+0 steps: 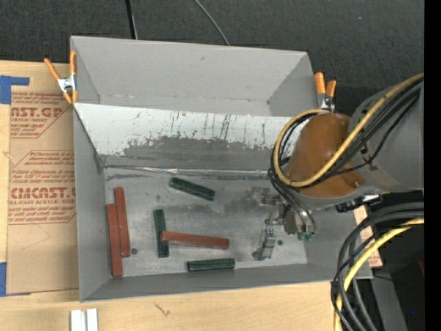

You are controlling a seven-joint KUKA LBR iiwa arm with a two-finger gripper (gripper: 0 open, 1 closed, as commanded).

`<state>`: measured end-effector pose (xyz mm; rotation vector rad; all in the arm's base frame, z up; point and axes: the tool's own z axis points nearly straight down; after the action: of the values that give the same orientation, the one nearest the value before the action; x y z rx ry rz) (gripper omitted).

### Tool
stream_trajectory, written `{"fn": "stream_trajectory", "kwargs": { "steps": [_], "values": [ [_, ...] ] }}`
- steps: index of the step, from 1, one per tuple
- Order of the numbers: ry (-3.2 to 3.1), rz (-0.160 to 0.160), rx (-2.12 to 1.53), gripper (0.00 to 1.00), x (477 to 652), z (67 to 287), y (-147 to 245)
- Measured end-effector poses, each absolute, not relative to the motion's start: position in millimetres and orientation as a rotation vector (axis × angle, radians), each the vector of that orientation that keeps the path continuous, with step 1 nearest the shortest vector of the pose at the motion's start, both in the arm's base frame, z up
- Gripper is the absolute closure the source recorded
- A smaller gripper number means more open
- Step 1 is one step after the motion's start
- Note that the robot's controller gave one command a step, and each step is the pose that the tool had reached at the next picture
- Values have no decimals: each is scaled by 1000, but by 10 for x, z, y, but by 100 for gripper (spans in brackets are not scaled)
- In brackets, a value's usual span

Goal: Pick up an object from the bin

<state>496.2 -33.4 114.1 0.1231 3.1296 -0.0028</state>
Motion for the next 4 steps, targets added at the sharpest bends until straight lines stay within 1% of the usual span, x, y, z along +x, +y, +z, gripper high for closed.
{"fn": "stream_trajectory", "kwargs": {
  "steps": [1, 2, 3, 4],
  "values": [
    [3141, 1, 21, 0, 5086, 687, 52],
    [3138, 2, 145, 0, 4958, 692, 1],
    [3138, 1, 190, 0, 4916, 692, -17],
    [3134, 4, 298, 0, 5148, 1186, 172]
  ]
}}
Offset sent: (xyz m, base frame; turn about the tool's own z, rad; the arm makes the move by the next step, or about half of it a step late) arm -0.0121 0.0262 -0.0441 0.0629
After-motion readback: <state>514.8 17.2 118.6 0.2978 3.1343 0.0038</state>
